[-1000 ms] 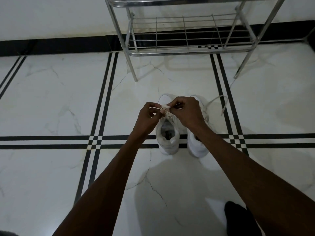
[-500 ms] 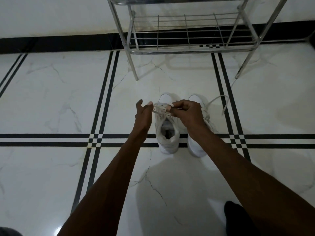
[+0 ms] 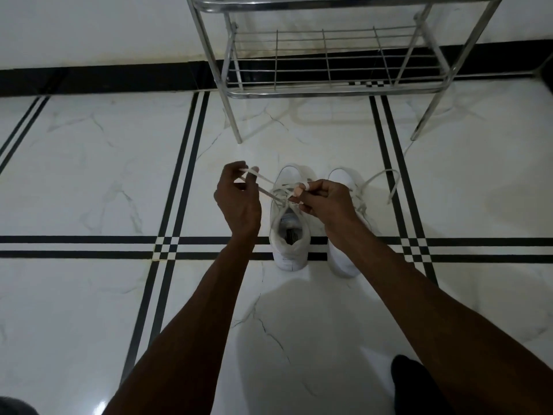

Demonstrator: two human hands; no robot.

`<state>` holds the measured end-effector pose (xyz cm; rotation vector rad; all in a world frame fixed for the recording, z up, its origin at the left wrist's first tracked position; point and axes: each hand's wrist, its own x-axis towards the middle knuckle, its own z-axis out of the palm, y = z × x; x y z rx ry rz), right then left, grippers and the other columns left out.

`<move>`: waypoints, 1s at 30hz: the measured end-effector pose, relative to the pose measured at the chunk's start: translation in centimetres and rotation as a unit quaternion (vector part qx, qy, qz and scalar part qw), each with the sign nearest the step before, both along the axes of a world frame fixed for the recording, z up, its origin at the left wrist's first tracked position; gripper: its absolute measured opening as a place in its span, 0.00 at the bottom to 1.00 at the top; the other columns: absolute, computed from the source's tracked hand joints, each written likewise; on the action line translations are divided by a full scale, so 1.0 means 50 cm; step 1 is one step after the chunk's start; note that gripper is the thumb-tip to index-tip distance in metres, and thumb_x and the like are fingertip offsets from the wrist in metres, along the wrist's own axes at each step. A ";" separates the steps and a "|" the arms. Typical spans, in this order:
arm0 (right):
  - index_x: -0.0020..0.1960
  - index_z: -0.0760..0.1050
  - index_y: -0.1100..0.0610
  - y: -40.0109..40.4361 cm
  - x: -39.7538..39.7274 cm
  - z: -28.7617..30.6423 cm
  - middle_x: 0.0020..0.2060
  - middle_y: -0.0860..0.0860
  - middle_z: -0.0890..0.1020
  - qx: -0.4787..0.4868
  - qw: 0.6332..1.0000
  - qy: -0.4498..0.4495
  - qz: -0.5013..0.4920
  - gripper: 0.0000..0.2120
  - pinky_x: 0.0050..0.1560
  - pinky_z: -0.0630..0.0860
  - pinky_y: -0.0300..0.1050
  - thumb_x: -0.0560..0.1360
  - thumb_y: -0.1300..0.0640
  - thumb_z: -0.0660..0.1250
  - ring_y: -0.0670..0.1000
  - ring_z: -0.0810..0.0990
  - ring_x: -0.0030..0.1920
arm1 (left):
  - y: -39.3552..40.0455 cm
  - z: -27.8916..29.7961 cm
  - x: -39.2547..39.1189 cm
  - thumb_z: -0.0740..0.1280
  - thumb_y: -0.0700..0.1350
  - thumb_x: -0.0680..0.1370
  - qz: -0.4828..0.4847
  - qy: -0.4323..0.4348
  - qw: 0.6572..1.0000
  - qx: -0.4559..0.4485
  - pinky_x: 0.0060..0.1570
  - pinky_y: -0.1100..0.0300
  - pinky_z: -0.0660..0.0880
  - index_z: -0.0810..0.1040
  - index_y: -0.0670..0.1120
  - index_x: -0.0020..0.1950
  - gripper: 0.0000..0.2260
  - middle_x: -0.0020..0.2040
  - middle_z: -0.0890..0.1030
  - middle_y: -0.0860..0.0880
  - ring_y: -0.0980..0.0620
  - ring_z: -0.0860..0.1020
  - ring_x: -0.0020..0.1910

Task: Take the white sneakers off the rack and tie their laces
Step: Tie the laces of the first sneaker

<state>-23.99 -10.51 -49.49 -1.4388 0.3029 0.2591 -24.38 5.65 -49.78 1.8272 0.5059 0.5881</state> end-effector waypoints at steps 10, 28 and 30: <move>0.40 0.78 0.60 0.014 0.007 0.017 0.42 0.61 0.86 -0.051 0.998 -0.044 0.018 0.07 0.53 0.83 0.58 0.72 0.66 0.75 0.58 0.88 0.43 | 0.006 0.040 -0.008 0.65 0.53 0.83 0.018 -0.035 0.997 0.066 0.37 0.52 0.84 0.77 0.43 0.49 0.13 0.42 0.84 0.49 0.52 0.84 0.37; 0.44 0.81 0.57 0.025 0.015 0.018 0.44 0.58 0.87 -0.064 0.996 -0.014 0.057 0.06 0.44 0.82 0.44 0.71 0.60 0.77 0.54 0.87 0.45 | -0.021 0.002 -0.033 0.65 0.60 0.80 -0.162 0.277 0.921 -0.221 0.42 0.60 0.73 0.83 0.43 0.54 0.20 0.49 0.84 0.47 0.52 0.80 0.48; 0.43 0.80 0.55 0.022 0.016 0.017 0.44 0.58 0.87 -0.081 0.995 -0.013 0.055 0.05 0.47 0.82 0.48 0.72 0.59 0.76 0.54 0.87 0.46 | -0.013 -0.011 -0.029 0.69 0.52 0.80 -0.153 0.233 0.925 -0.259 0.43 0.61 0.74 0.83 0.42 0.52 0.13 0.50 0.85 0.43 0.50 0.80 0.48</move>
